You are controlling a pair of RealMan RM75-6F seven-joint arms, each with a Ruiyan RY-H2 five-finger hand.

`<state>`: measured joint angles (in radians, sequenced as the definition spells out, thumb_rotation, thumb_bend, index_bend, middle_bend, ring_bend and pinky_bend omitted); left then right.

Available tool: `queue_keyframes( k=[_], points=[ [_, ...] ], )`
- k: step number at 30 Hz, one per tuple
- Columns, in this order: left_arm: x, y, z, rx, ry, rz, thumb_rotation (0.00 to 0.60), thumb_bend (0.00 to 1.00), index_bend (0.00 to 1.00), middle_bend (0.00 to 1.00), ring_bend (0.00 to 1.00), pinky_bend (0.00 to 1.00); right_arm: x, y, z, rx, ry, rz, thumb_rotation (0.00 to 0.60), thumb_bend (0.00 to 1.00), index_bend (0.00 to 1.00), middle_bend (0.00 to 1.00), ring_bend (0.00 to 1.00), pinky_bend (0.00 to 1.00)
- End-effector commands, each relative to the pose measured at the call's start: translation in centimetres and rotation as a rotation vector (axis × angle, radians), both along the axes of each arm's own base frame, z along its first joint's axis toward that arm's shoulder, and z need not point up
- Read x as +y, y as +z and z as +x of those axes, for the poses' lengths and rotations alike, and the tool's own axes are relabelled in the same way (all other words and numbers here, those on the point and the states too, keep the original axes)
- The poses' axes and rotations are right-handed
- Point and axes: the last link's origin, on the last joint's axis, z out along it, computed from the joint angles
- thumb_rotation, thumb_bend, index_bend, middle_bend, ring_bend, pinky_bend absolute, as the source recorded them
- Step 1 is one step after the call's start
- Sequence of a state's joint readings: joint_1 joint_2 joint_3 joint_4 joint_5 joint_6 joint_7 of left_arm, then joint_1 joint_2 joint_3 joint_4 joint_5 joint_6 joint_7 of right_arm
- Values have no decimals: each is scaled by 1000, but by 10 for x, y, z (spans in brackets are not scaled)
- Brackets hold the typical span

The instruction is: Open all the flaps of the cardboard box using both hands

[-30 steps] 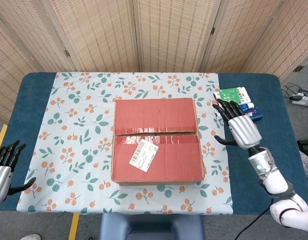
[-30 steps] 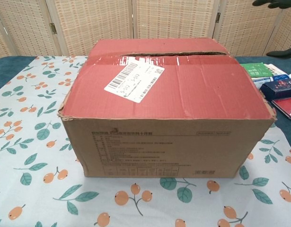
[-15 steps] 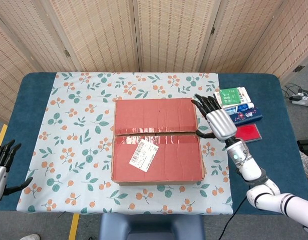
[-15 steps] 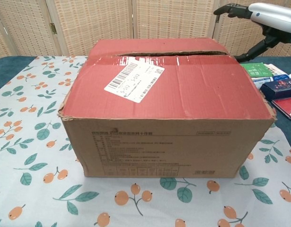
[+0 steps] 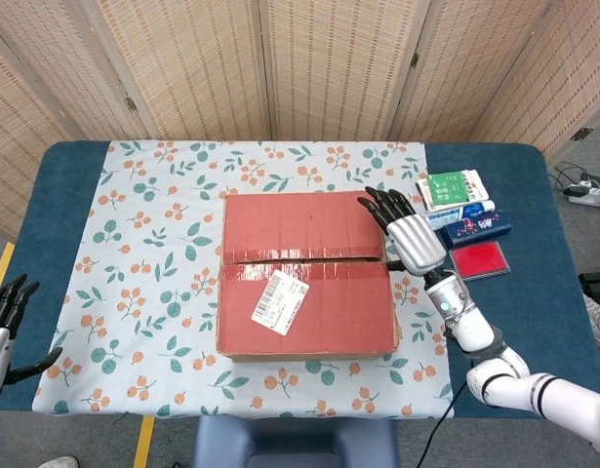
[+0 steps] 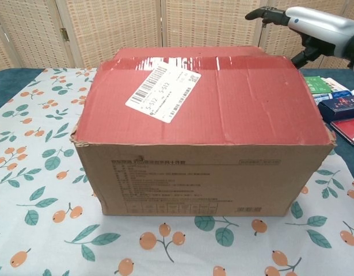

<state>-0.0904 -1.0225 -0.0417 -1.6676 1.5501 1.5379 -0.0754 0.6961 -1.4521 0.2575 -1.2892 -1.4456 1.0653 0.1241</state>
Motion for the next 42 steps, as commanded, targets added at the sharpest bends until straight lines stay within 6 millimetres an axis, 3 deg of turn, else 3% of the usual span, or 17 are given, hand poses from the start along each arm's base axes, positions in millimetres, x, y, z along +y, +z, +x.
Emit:
queue_keyframes(
  k=[1, 13, 24, 33, 42],
  points=[
    [0, 1, 0, -2, 0, 2, 600, 256, 0, 2, 0, 0, -9, 0, 12, -28, 19, -26, 527, 318, 0, 0, 10, 0],
    [-2, 7, -5, -20, 14, 14, 600, 256, 0, 2, 0, 0, -42, 12, 57, -18, 60, -109, 520, 318, 0, 0, 14, 0],
    [5, 13, -14, -40, 54, 23, 600, 256, 0, 2, 0, 0, -113, 28, 86, -28, -67, -175, 525, 318, 0, 0, 14, 0],
    [12, 16, -22, -40, 99, 30, 600, 256, 0, 3, 0, 0, -150, 43, 76, -49, -179, -205, 525, 317, 0, 0, 14, 0],
    [14, 13, -22, -30, 109, 28, 600, 256, 0, 2, 0, 0, -154, 51, 53, -85, -217, -198, 526, 317, 0, 0, 15, 0]
  ],
)
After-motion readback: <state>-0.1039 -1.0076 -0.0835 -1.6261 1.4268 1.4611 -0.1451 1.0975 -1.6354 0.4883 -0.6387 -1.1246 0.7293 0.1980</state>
